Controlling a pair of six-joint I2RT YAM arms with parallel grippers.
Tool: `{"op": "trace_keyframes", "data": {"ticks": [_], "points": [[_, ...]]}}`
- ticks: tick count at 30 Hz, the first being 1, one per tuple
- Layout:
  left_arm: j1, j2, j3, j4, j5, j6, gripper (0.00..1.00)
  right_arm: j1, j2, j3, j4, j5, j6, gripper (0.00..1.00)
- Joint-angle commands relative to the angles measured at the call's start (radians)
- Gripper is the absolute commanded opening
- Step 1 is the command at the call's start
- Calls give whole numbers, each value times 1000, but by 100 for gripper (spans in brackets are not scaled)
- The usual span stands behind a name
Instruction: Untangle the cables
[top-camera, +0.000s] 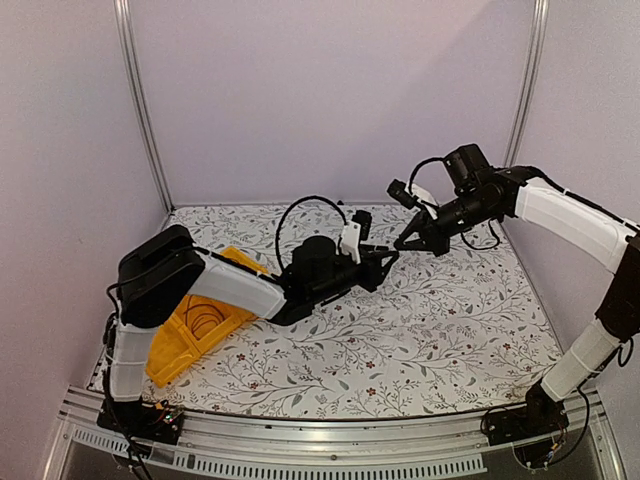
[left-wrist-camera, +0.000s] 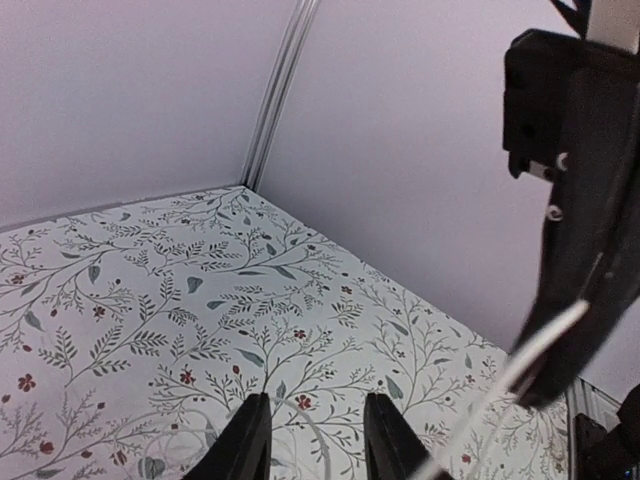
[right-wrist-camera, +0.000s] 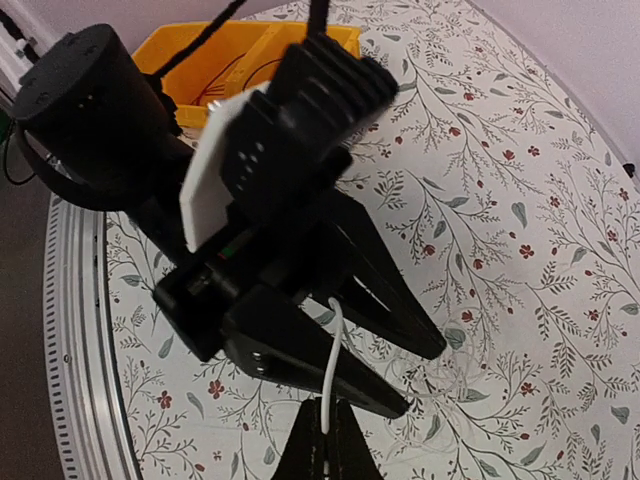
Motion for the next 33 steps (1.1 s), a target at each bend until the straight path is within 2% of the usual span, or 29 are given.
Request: {"op": "trace_keyframes", "data": {"ticks": [1, 4, 7, 12, 17, 26, 33], "points": [[-12, 143, 125, 166, -60, -78, 23, 7, -51, 9, -99, -199, -39, 0], [-10, 201, 166, 203, -60, -83, 6, 6, -74, 35, -164, -279, -95, 0], [-6, 223, 174, 215, -72, -87, 0, 6, -109, 64, -204, -310, -129, 0], [9, 263, 196, 201, -78, -80, 0, 4, -157, 169, -289, -401, -173, 0], [18, 346, 291, 149, -55, -91, 0, 4, -162, 362, -389, -430, -204, 0], [30, 440, 410, 75, -38, -119, 15, 4, -164, 532, -422, -446, -189, 0], [50, 427, 371, 69, -56, -150, 9, -25, -187, 605, -417, -441, -197, 0]]}}
